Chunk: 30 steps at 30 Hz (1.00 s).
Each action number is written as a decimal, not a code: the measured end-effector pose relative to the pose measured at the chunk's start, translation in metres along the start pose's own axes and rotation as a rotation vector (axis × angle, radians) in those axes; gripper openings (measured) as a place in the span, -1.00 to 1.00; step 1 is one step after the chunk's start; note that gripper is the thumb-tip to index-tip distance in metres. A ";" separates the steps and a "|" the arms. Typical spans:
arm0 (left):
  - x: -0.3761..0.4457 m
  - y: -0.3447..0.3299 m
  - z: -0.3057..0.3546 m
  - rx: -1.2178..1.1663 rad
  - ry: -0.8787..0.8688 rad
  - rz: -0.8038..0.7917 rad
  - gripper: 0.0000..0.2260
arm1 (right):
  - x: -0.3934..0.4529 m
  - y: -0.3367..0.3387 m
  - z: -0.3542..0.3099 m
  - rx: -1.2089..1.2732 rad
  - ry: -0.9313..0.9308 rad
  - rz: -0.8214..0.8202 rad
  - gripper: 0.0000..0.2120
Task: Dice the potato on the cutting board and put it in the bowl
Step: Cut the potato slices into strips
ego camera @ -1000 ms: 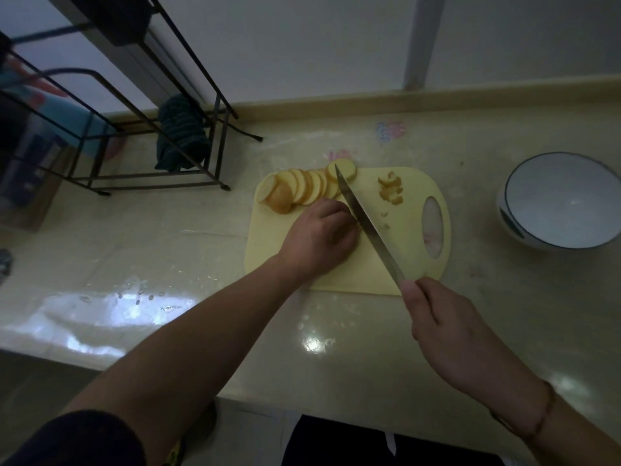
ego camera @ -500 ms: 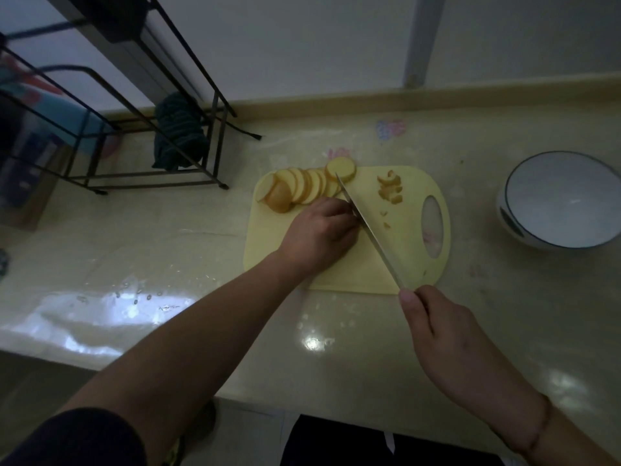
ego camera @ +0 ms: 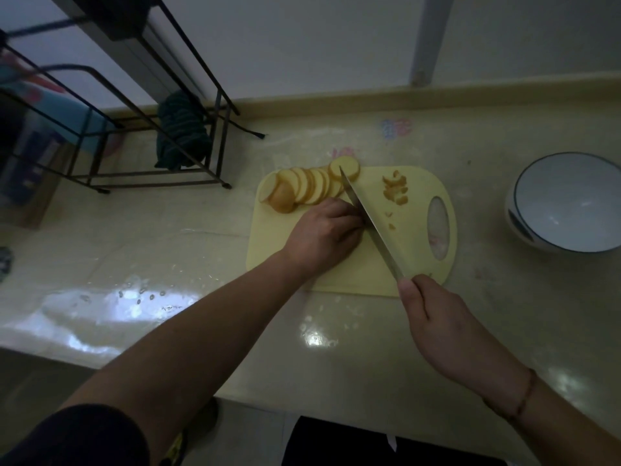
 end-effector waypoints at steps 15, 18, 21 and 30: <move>-0.003 0.001 0.004 0.039 0.020 0.011 -0.92 | -0.006 0.014 0.019 0.125 -0.099 -0.029 -0.41; -0.003 0.001 0.003 0.040 0.042 0.011 -0.93 | -0.007 0.013 0.024 0.153 -0.119 -0.028 -0.39; -0.002 0.003 0.002 0.038 0.070 0.023 -0.93 | -0.008 0.012 0.019 0.139 -0.099 -0.026 -0.39; -0.020 0.024 -0.009 0.029 0.213 0.170 -0.93 | -0.019 0.015 -0.001 0.083 0.000 0.016 -0.50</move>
Point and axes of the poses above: each hand's wrist, its own x-axis towards the middle knuckle, its own y-axis out of the back of the hand, z = x × y, the point moved 10 cm from there along x, towards the middle knuckle, and after that the axes turned 4 degrees about z, right-handed, at the moved point
